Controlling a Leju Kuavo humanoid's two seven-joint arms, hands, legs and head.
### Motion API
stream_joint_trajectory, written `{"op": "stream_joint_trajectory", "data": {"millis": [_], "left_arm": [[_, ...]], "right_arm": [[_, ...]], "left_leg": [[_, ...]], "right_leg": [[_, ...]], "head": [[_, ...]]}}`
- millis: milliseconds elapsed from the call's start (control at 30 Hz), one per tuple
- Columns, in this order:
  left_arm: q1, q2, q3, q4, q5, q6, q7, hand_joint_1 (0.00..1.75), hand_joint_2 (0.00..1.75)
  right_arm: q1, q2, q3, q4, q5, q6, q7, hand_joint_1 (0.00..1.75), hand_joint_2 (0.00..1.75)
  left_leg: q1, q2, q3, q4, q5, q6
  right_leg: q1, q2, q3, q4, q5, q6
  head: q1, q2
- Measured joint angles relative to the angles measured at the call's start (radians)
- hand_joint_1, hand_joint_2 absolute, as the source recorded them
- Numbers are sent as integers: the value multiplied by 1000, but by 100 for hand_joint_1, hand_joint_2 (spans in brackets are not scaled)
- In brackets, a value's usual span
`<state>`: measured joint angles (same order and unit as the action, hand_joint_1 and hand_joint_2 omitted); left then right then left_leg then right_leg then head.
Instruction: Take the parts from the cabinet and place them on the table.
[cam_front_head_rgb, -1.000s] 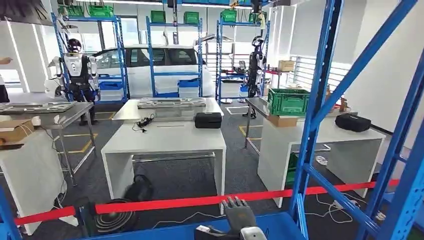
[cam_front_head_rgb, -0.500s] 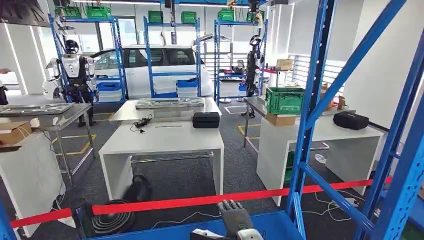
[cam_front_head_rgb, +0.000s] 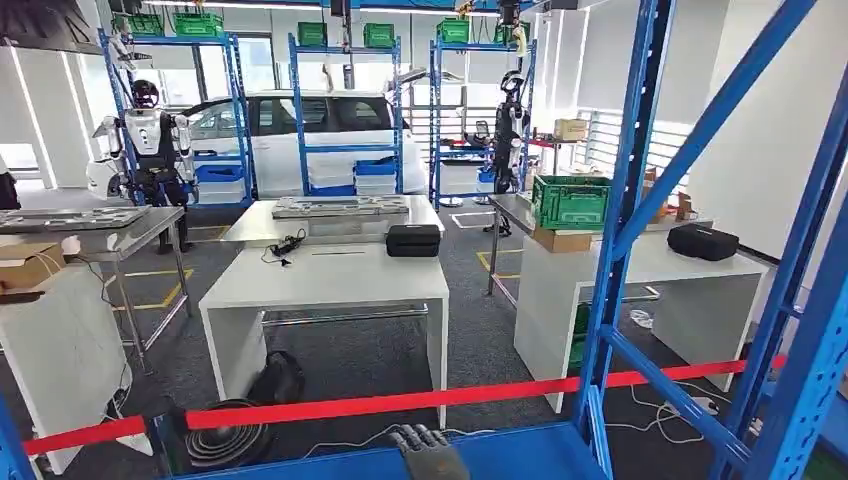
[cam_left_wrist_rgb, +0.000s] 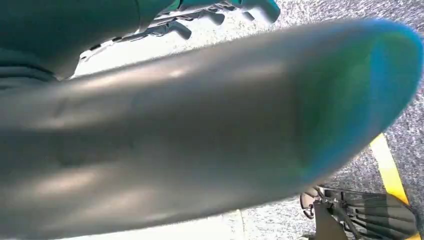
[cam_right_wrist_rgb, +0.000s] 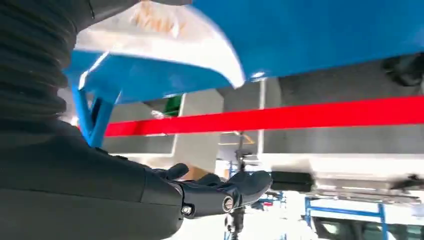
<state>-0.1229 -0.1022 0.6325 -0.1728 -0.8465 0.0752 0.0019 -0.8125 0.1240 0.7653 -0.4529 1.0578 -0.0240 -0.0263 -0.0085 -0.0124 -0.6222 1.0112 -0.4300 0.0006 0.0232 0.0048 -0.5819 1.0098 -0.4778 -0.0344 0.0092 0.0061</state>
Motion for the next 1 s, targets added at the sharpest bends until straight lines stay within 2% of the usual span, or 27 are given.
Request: {"op": "stream_joint_trajectory", "data": {"millis": [200,467,667,767,867,1000], "left_arm": [[2,0,13,0,0,8,3,0,0],[1,0,21,0,-3,8,0,0,0],[2,0,23,0,-4,15,-1,0,0],[4,-6,29,0,-4,50,-8,0,0],[10,-10,30,0,-5,56,-11,0,0],[14,-13,36,1,-5,56,-11,0,0]], "right_arm": [[52,0,68,-57,-43,-12,12,0,175],[145,-20,138,-150,-67,-24,79,0,175],[182,-43,146,-190,-68,-36,94,0,175],[203,-59,154,-210,-57,-73,137,0,175],[238,-87,154,-241,-29,-109,185,0,175],[266,-116,154,-266,-22,-115,194,0,175]], "left_leg": [[0,0,0,0,-1,-1],[0,0,0,0,-1,-1],[0,0,0,0,-2,-2],[0,0,0,0,-3,-2],[0,0,0,0,-5,-2],[0,1,0,-1,-6,-2]], "right_leg": [[0,0,0,0,-1,-1],[0,0,0,0,-1,-1],[0,0,0,0,-1,-1],[0,0,0,-1,-1,-2],[0,0,0,-1,-2,-2],[0,2,-1,-3,-3,-2]], "head": [[0,0],[0,0],[0,0],[0,0],[0,0],[0,0]]}}
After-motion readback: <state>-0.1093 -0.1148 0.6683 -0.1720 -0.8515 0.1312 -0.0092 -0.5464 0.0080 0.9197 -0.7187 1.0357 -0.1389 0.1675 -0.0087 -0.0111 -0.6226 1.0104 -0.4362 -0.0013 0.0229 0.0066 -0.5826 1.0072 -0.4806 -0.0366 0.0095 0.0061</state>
